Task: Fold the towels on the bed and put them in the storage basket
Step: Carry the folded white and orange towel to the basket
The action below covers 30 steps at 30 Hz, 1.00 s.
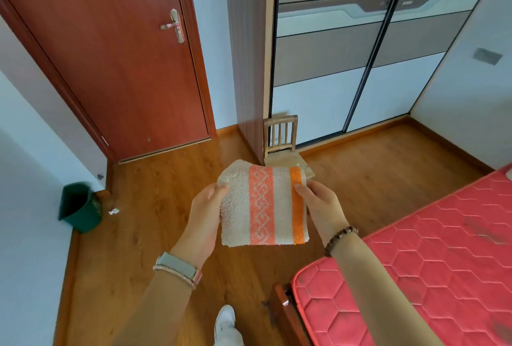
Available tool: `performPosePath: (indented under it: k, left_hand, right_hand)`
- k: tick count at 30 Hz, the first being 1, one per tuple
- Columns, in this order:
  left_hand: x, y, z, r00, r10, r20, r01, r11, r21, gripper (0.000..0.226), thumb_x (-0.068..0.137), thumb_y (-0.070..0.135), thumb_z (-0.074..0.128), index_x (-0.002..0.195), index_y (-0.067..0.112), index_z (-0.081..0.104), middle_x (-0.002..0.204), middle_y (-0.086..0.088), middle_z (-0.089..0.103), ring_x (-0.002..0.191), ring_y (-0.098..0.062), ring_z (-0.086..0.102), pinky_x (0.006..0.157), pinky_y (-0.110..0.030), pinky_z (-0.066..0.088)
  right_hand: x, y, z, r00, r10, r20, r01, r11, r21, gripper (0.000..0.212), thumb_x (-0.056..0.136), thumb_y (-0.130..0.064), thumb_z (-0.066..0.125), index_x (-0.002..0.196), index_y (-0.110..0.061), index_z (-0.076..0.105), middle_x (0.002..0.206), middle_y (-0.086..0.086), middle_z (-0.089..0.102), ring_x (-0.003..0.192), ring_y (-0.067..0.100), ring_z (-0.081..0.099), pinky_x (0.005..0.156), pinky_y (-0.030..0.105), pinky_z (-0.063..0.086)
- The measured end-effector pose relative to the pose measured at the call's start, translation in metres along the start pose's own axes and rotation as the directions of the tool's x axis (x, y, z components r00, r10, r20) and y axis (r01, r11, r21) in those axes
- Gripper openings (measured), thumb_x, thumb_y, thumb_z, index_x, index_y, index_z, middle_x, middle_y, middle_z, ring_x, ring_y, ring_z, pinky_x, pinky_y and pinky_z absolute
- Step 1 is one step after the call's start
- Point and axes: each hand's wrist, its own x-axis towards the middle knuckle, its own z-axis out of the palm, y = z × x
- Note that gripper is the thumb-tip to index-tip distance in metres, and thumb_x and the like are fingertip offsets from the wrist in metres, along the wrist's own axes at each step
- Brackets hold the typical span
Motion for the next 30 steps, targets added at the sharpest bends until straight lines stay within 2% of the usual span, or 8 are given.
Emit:
performPosePath:
  k: [2, 5, 10, 15, 17, 21, 28, 30]
  left_hand:
    - [0.03, 0.008, -0.003, 1.0, 0.015, 0.027, -0.015, 1.0, 0.003, 0.023, 0.101, 0.035, 0.052, 0.122, 0.026, 0.058, 0.125, 0.003, 0.062, 0.117, -0.017, 0.058, 0.104, -0.04, 0.047]
    - [0.076, 0.021, -0.009, 0.998, 0.028, 0.057, -0.029, 0.999, 0.014, 0.023, 0.101, 0.039, 0.052, 0.121, 0.029, 0.058, 0.128, 0.002, 0.06, 0.118, -0.017, 0.057, 0.105, -0.043, 0.047]
    - [0.149, 0.054, -0.02, 0.995, 0.044, 0.095, -0.04, 0.998, -0.038, 0.021, 0.101, 0.039, 0.052, 0.119, 0.03, 0.055, 0.117, 0.009, 0.059, 0.106, -0.007, 0.057, 0.078, -0.025, 0.047]
    - [0.211, 0.081, -0.03, 0.988, 0.051, 0.147, -0.05, 0.999, -0.013, 0.039, 0.098, 0.042, 0.056, 0.132, 0.022, 0.054, 0.131, 0.004, 0.056, 0.121, -0.015, 0.053, 0.093, -0.033, 0.045]
    - [0.229, 0.087, -0.027, 0.983, 0.037, 0.179, -0.035, 0.999, -0.018, 0.043, 0.097, 0.043, 0.057, 0.135, 0.022, 0.055, 0.132, 0.003, 0.057, 0.122, -0.016, 0.054, 0.093, -0.034, 0.047]
    - [0.256, 0.101, -0.012, 0.963, 0.056, 0.263, -0.05, 0.998, -0.032, 0.019, 0.099, 0.038, 0.055, 0.114, 0.029, 0.062, 0.121, 0.003, 0.063, 0.111, -0.015, 0.061, 0.086, -0.034, 0.052]
    - [0.306, 0.116, 0.039, 0.946, 0.098, 0.31, -0.097, 0.995, -0.018, 0.012, 0.099, 0.038, 0.055, 0.106, 0.032, 0.062, 0.113, 0.006, 0.066, 0.105, -0.011, 0.063, 0.076, -0.029, 0.052]
    - [0.323, 0.122, 0.059, 0.941, 0.101, 0.322, -0.11, 0.994, 0.009, 0.014, 0.099, 0.039, 0.056, 0.106, 0.03, 0.065, 0.111, 0.005, 0.068, 0.105, -0.013, 0.065, 0.08, -0.033, 0.055]
  right_hand:
    - [0.023, -0.006, 0.012, 1.0, -0.003, -0.021, 0.003, 1.0, -0.009, 0.02, 0.098, -0.028, 0.052, 0.11, -0.016, 0.064, 0.102, -0.002, 0.068, 0.098, 0.016, 0.064, 0.086, 0.031, 0.053]
    - [0.057, -0.017, 0.034, 0.998, 0.004, -0.06, -0.003, 1.0, 0.014, 0.015, 0.098, -0.028, 0.052, 0.108, -0.021, 0.061, 0.099, -0.007, 0.066, 0.095, 0.01, 0.063, 0.075, 0.022, 0.05]
    - [0.113, -0.044, 0.074, 0.993, 0.022, -0.12, -0.021, 1.0, 0.008, 0.011, 0.099, -0.028, 0.051, 0.105, -0.023, 0.059, 0.095, -0.012, 0.064, 0.088, 0.003, 0.06, 0.067, 0.018, 0.046]
    - [0.154, -0.064, 0.098, 0.986, 0.028, -0.165, -0.026, 1.0, 0.014, 0.011, 0.099, -0.029, 0.051, 0.105, -0.025, 0.059, 0.095, -0.013, 0.062, 0.085, 0.001, 0.058, 0.066, 0.016, 0.044]
    - [0.165, -0.064, 0.102, 0.98, 0.045, -0.195, -0.04, 0.999, 0.027, 0.009, 0.099, -0.029, 0.051, 0.1, -0.027, 0.06, 0.095, -0.012, 0.063, 0.085, 0.002, 0.059, 0.066, 0.017, 0.044]
    - [0.189, -0.069, 0.103, 0.961, 0.084, -0.262, -0.07, 0.996, 0.062, 0.013, 0.099, -0.029, 0.05, 0.101, -0.024, 0.062, 0.096, -0.007, 0.064, 0.085, 0.004, 0.061, 0.065, 0.018, 0.045]
    - [0.246, -0.08, 0.074, 0.941, 0.084, -0.327, -0.064, 0.995, 0.072, 0.013, 0.098, -0.029, 0.052, 0.102, -0.023, 0.063, 0.095, -0.007, 0.067, 0.084, 0.005, 0.063, 0.063, 0.018, 0.047]
    - [0.263, -0.081, 0.062, 0.933, 0.089, -0.348, -0.058, 0.993, 0.099, 0.014, 0.098, -0.029, 0.053, 0.104, -0.023, 0.065, 0.096, -0.008, 0.069, 0.087, 0.007, 0.065, 0.066, 0.02, 0.05]
